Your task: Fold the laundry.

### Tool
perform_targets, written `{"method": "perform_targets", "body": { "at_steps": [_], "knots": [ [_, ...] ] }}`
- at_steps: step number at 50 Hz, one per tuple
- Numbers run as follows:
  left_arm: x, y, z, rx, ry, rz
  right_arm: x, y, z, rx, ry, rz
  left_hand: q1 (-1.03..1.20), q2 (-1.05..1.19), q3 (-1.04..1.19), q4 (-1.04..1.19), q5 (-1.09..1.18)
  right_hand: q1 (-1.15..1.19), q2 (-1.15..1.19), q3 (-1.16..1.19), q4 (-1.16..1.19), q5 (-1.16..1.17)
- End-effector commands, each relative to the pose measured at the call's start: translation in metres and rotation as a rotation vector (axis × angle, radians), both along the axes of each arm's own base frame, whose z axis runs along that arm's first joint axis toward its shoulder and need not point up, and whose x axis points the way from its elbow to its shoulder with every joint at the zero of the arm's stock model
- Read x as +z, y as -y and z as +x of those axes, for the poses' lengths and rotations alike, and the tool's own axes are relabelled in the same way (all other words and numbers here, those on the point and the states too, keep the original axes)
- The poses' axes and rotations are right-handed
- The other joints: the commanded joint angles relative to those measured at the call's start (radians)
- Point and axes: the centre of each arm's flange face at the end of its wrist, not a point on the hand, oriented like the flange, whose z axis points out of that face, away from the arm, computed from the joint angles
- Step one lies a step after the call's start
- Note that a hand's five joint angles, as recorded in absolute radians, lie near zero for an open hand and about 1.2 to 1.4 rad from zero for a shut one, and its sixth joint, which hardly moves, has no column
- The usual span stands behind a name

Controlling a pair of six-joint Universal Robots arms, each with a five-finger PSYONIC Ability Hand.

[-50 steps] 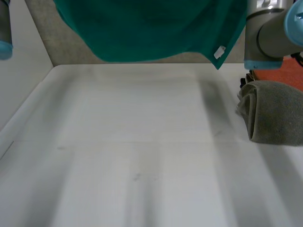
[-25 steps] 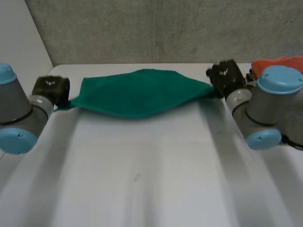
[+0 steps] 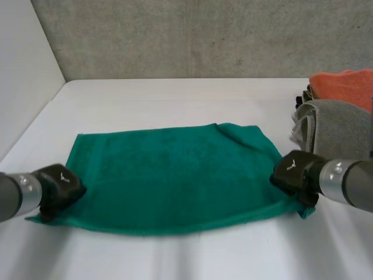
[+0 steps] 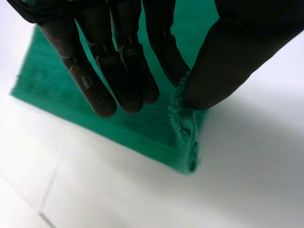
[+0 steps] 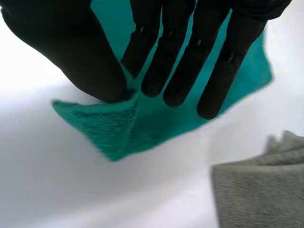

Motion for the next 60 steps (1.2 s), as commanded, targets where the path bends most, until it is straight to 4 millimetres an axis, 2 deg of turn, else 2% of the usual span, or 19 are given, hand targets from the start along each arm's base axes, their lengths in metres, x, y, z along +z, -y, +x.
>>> {"method": "perform_targets", "body": {
  "at_steps": [1,6,9,10,13,14,17,18,22,26,29,37,38,43,45,49,52,56,60],
  "knots": [
    [-0.003,0.049,-0.015,0.094,-0.062,-0.113,-0.026,0.045,0.014,-0.114,0.043,-0.089,0.259,0.202,0.204,0.198,0.238,0.258,0.221,0.207,0.199,0.212],
    [0.007,0.088,-0.029,0.128,-0.153,-0.228,-0.03,0.079,0.027,-0.176,0.118,-0.19,0.259,0.202,0.204,0.198,0.238,0.258,0.221,0.207,0.199,0.212],
    [0.027,0.116,-0.041,0.133,-0.234,-0.347,-0.016,0.109,0.039,-0.2,0.215,-0.332,0.259,0.202,0.204,0.198,0.238,0.258,0.221,0.207,0.199,0.212],
    [0.036,0.123,-0.044,0.134,-0.261,-0.387,0.0,0.124,0.045,-0.214,0.272,-0.428,0.259,0.202,0.204,0.198,0.238,0.258,0.221,0.207,0.199,0.212],
    [0.08,0.146,-0.057,0.124,-0.4,-0.569,0.04,0.148,0.051,-0.248,0.375,-0.614,0.259,0.202,0.204,0.198,0.238,0.258,0.221,0.207,0.199,0.212],
    [0.111,0.154,-0.061,0.116,-0.489,-0.677,0.071,0.16,0.052,-0.276,0.453,-0.744,0.259,0.202,0.204,0.198,0.238,0.258,0.221,0.207,0.199,0.212],
    [0.157,0.161,-0.064,0.102,-0.642,-0.839,0.121,0.172,0.052,-0.306,0.59,-0.941,0.259,0.202,0.204,0.198,0.238,0.258,0.221,0.207,0.199,0.212],
    [0.184,0.164,-0.065,0.091,-0.74,-0.937,0.152,0.175,0.05,-0.313,0.685,-1.054,0.259,0.202,0.204,0.198,0.238,0.258,0.221,0.207,0.199,0.212],
    [0.234,0.163,-0.06,0.091,-0.943,-1.116,0.203,0.171,0.046,-0.277,0.891,-1.231,0.259,0.202,0.204,0.198,0.238,0.258,0.221,0.207,0.199,0.212],
    [0.246,0.165,-0.052,0.126,-1.018,-1.158,0.215,0.166,0.047,-0.235,0.975,-1.261,0.259,0.202,0.204,0.198,0.238,0.258,0.221,0.207,0.199,0.212],
    [0.239,0.169,-0.05,0.145,-1.011,-1.14,0.206,0.165,0.05,-0.227,0.956,-1.211,0.259,0.202,0.204,0.198,0.238,0.258,0.221,0.207,0.199,0.212],
    [0.174,0.183,-0.048,0.212,-0.933,-0.95,0.153,0.175,0.053,-0.231,0.871,-1.029,0.259,0.202,0.204,0.198,0.238,0.258,0.221,0.207,0.199,0.212],
    [0.155,0.184,-0.048,0.222,-0.914,-0.896,0.139,0.177,0.053,-0.237,0.853,-0.986,0.259,0.202,0.204,0.198,0.238,0.258,0.221,0.207,0.199,0.212],
    [0.097,0.183,-0.05,0.227,-0.847,-0.746,0.086,0.179,0.053,-0.255,0.772,-0.826,0.259,0.202,0.204,0.198,0.238,0.258,0.221,0.207,0.199,0.212],
    [0.068,0.183,-0.049,0.233,-0.803,-0.686,0.057,0.177,0.054,-0.263,0.73,-0.74,0.259,0.202,0.204,0.198,0.238,0.258,0.221,0.207,0.199,0.212],
    [0.024,0.178,-0.047,0.238,-0.708,-0.598,0.012,0.169,0.053,-0.276,0.669,-0.611,0.259,0.202,0.204,0.198,0.238,0.258,0.221,0.207,0.199,0.212],
    [0.007,0.172,-0.046,0.231,-0.655,-0.556,-0.017,0.159,0.054,-0.273,0.623,-0.53,0.259,0.202,0.204,0.198,0.238,0.258,0.221,0.207,0.199,0.212],
    [-0.013,0.153,-0.042,0.21,-0.533,-0.479,-0.04,0.143,0.053,-0.26,0.529,-0.482,0.259,0.202,0.204,0.198,0.238,0.258,0.221,0.207,0.199,0.212],
    [-0.015,0.128,-0.036,0.187,-0.425,-0.404,-0.049,0.123,0.049,-0.234,0.428,-0.438,0.259,0.202,0.204,0.198,0.238,0.258,0.221,0.207,0.199,0.212]
  ]
}}
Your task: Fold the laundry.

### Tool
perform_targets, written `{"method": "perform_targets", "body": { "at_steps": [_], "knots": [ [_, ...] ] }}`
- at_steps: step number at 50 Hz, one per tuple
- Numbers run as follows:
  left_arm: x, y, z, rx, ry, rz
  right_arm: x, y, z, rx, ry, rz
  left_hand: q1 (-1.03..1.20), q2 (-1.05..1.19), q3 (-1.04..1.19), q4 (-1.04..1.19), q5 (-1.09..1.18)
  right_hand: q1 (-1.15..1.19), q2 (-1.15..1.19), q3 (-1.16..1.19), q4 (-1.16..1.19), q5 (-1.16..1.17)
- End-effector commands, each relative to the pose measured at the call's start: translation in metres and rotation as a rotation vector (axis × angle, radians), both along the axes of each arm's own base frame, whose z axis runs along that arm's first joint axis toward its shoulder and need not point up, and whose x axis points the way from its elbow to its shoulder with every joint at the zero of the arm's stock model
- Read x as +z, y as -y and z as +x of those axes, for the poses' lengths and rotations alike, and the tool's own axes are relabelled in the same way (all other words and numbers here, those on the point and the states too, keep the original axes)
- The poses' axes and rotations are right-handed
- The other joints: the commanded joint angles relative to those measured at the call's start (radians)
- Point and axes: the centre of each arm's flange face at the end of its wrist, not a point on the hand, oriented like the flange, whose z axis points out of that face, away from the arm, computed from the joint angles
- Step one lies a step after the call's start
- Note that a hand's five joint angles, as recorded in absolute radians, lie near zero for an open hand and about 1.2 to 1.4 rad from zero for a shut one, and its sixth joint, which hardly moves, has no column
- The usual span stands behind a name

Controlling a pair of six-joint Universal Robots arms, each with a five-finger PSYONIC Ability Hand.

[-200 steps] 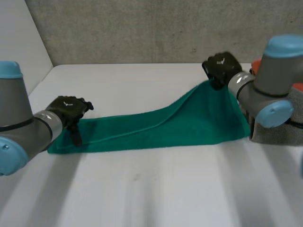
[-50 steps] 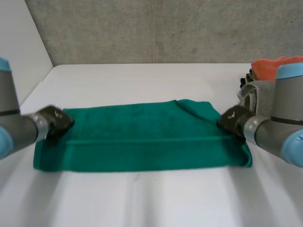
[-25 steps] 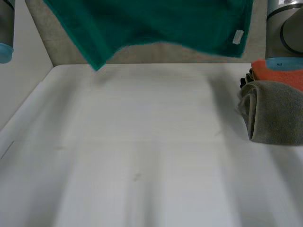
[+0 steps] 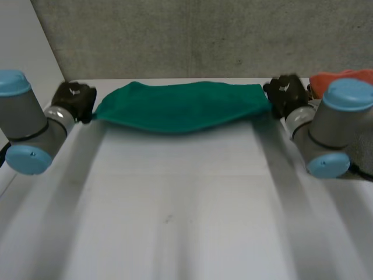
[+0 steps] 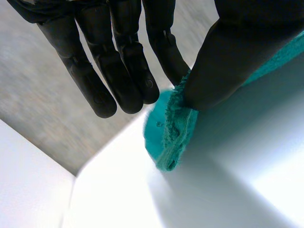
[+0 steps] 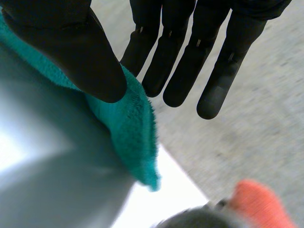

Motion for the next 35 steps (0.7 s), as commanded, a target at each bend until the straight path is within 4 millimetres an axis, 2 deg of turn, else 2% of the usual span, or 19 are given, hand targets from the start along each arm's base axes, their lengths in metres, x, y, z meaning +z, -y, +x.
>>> {"method": "perform_targets", "body": {
  "at_steps": [1,6,7,9,10,14,17,21,25,29,35],
  "knots": [
    [-0.012,-0.042,0.01,-0.029,0.199,0.144,-0.027,-0.037,-0.006,0.021,-0.181,0.11,0.259,0.201,0.203,0.197,0.238,0.258,0.221,0.207,0.199,0.209],
    [-0.007,-0.083,0.021,-0.045,0.323,0.275,-0.009,-0.068,-0.024,0.004,-0.314,0.193,0.259,0.201,0.203,0.197,0.238,0.258,0.221,0.207,0.199,0.209],
    [-0.006,-0.098,0.028,-0.046,0.366,0.335,-0.004,-0.082,-0.032,0.0,-0.37,0.242,0.259,0.201,0.203,0.197,0.238,0.258,0.221,0.207,0.199,0.209],
    [-0.003,-0.116,0.033,-0.06,0.413,0.399,0.001,-0.099,-0.041,0.003,-0.432,0.307,0.259,0.201,0.203,0.197,0.238,0.258,0.221,0.207,0.199,0.209],
    [-0.003,-0.134,0.038,-0.081,0.462,0.472,0.002,-0.119,-0.05,0.02,-0.504,0.391,0.259,0.201,0.203,0.197,0.238,0.258,0.221,0.207,0.199,0.209],
    [-0.005,-0.172,0.046,-0.184,0.577,0.62,0.003,-0.165,-0.072,0.105,-0.694,0.582,0.259,0.201,0.203,0.197,0.238,0.258,0.221,0.207,0.199,0.209],
    [-0.007,-0.181,0.049,-0.233,0.617,0.654,0.007,-0.165,-0.074,0.139,-0.735,0.518,0.259,0.201,0.203,0.197,0.238,0.258,0.221,0.207,0.199,0.209],
    [-0.003,-0.17,0.047,-0.25,0.64,0.578,0.005,-0.154,-0.07,0.142,-0.725,0.444,0.259,0.201,0.203,0.197,0.238,0.258,0.221,0.207,0.199,0.209],
    [0.007,-0.148,0.035,-0.194,0.571,0.454,-0.001,-0.139,-0.063,0.115,-0.68,0.434,0.259,0.201,0.203,0.197,0.238,0.258,0.221,0.207,0.199,0.209],
    [0.017,-0.111,0.023,-0.121,0.462,0.321,-0.006,-0.11,-0.05,0.054,-0.571,0.383,0.259,0.201,0.203,0.197,0.238,0.258,0.221,0.207,0.199,0.209],
    [0.018,-0.071,0.009,-0.057,0.385,0.247,-0.01,-0.071,-0.036,-0.017,-0.456,0.251,0.259,0.201,0.203,0.197,0.238,0.258,0.221,0.207,0.199,0.209]
  ]
}}
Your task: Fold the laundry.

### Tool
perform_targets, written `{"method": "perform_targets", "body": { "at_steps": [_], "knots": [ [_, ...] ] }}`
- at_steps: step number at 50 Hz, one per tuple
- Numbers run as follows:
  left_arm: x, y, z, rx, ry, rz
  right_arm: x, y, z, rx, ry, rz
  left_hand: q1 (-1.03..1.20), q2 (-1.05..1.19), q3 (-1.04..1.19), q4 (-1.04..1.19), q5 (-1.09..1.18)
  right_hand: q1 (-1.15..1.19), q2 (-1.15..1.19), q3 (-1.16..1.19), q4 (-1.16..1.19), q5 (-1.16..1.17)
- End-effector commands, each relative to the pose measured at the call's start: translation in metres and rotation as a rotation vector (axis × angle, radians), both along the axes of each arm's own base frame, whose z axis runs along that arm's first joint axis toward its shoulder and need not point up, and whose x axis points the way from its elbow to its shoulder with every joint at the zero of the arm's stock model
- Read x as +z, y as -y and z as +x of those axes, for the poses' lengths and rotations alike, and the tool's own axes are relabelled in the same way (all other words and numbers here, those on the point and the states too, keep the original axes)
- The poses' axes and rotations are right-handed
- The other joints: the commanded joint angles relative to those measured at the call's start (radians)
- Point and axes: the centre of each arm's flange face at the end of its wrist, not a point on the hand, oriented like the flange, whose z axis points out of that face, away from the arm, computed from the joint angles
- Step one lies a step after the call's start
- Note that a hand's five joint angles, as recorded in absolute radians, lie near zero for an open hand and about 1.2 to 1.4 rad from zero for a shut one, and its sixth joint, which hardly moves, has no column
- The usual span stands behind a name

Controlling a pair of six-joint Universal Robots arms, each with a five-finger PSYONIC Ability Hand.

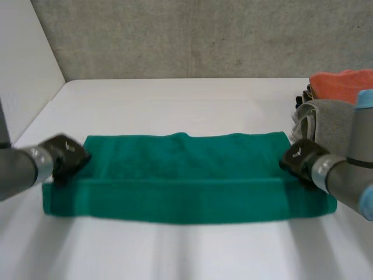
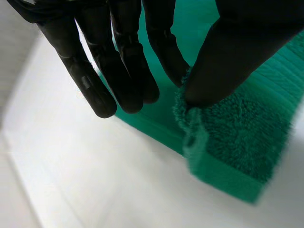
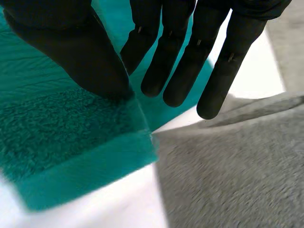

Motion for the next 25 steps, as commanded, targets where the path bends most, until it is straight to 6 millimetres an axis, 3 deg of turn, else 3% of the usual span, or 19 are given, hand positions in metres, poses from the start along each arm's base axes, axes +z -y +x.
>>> {"method": "perform_targets", "body": {
  "at_steps": [1,14,22,23,25],
  "knots": [
    [0.002,0.048,-0.017,0.074,-0.101,-0.109,-0.006,0.047,0.018,-0.067,0.135,-0.165,0.259,0.201,0.203,0.197,0.228,0.258,0.221,0.207,0.199,0.198],
    [-0.02,0.106,-0.049,0.154,-0.142,-0.217,-0.026,0.11,0.042,-0.07,0.208,-0.408,0.259,0.201,0.203,0.197,0.228,0.258,0.221,0.207,0.199,0.198],
    [-0.025,0.122,-0.06,0.165,-0.128,-0.265,-0.043,0.131,0.053,-0.056,0.248,-0.472,0.259,0.201,0.203,0.197,0.228,0.258,0.221,0.207,0.199,0.198],
    [-0.026,0.123,-0.062,0.162,-0.136,-0.268,-0.048,0.133,0.056,-0.051,0.255,-0.479,0.253,0.195,0.198,0.192,0.222,-0.326,-0.363,-0.377,-0.386,-0.387],
    [-0.028,0.122,-0.066,0.151,-0.138,-0.267,-0.056,0.135,0.059,-0.054,0.255,-0.481,-0.368,-0.427,-0.424,-0.43,-0.4,-0.794,-0.831,-0.845,-0.854,-0.855]
  ]
}}
